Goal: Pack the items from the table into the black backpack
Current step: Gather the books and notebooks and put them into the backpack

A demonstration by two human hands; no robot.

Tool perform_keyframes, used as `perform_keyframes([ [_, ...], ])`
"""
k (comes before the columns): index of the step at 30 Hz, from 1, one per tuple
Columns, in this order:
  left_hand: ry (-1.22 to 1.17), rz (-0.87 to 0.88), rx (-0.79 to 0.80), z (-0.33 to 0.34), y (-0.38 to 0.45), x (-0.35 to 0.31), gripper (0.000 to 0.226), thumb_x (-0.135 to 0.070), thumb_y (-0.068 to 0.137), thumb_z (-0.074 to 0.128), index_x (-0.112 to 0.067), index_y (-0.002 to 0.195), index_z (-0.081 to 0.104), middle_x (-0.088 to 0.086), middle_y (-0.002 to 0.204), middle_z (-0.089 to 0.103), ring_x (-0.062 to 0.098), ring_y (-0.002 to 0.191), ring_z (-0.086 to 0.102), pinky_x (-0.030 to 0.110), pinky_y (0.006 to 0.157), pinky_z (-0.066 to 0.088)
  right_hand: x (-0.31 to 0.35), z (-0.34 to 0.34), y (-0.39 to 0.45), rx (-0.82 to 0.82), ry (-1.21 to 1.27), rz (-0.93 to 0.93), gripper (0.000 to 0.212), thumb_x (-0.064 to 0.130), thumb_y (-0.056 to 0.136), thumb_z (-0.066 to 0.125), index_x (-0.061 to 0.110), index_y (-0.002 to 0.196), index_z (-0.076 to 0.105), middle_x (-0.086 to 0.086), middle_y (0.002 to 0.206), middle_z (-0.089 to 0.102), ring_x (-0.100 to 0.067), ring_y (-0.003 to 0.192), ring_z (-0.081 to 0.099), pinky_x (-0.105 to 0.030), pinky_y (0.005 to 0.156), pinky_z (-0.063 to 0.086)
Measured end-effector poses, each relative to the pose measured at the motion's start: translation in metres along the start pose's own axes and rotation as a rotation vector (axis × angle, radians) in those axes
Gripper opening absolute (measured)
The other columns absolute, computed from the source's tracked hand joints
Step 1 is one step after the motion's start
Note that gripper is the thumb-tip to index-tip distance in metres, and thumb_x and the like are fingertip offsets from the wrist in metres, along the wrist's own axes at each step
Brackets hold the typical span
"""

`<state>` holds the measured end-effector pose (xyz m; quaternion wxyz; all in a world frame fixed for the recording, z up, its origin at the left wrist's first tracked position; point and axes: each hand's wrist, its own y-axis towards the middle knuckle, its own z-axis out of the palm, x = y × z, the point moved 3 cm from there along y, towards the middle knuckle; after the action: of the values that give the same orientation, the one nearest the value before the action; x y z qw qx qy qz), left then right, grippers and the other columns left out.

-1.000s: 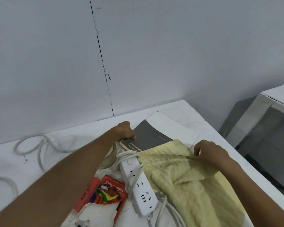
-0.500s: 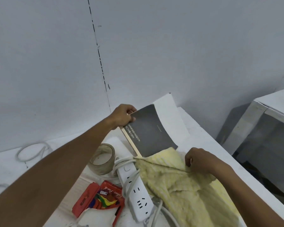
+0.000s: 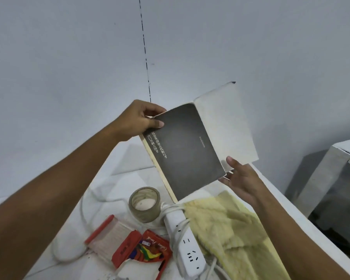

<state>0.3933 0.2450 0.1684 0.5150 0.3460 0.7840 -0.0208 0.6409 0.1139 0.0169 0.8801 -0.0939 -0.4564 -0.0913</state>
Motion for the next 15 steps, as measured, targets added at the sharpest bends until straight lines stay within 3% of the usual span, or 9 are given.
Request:
perform_keyframes([
  [4,-0.165,-0.162,-0.028,-0.014,-0.03,0.022,0.03,0.013,0.077,0.066,-0.008,0.098,0.071,0.003,0.085,0.074,0.017,0.074,0.069,0.032,0.073,0.058,-0.005,0.029,-0.018,0.061,0.149,-0.137,0.025,0.005,0.076,0.067,0.011,0.101,0.071,-0.01,0.11,0.068,-0.027,0.101,0.065,-0.044,0.086,0.053],
  [8,-0.329,-0.335,-0.088,-0.021,-0.072,0.053,0.032,0.016,0.074,0.066,-0.005,0.099,0.07,0.01,0.084,0.074,0.019,0.07,0.07,0.027,0.065,0.059,-0.026,0.053,-0.048,0.073,0.075,-0.038,0.026,-0.002,0.077,0.064,0.004,0.1,0.073,-0.017,0.111,0.069,-0.034,0.103,0.065,-0.048,0.092,0.051],
  [10,-0.401,-0.411,-0.152,-0.02,-0.098,0.069,0.031,0.016,0.072,0.068,-0.003,0.097,0.069,0.015,0.086,0.072,0.02,0.067,0.069,0.027,0.064,0.059,-0.038,0.062,-0.061,-0.006,0.001,-0.022,0.021,-0.005,0.073,0.066,0.0,0.091,0.074,-0.018,0.099,0.072,-0.034,0.093,0.068,-0.042,0.083,0.054],
  [13,-0.586,-0.524,-0.37,-0.017,-0.137,0.096,0.03,0.005,0.072,0.073,-0.003,0.1,0.065,0.013,0.084,0.068,0.017,0.061,0.068,0.024,0.056,0.056,-0.057,0.073,-0.073,-0.118,0.016,-0.013,0.019,-0.012,0.073,0.063,-0.001,0.088,0.07,-0.015,0.089,0.073,-0.031,0.08,0.069,-0.035,0.067,0.057],
  [15,-0.824,-0.575,-0.497,-0.007,-0.162,0.106,0.037,-0.01,0.074,0.073,-0.004,0.108,0.063,0.013,0.093,0.069,0.018,0.07,0.071,0.027,0.061,0.058,-0.072,0.084,-0.08,-0.127,0.095,0.008,0.028,-0.013,0.075,0.06,-0.002,0.1,0.068,-0.016,0.098,0.073,-0.032,0.087,0.07,-0.04,0.077,0.057],
])
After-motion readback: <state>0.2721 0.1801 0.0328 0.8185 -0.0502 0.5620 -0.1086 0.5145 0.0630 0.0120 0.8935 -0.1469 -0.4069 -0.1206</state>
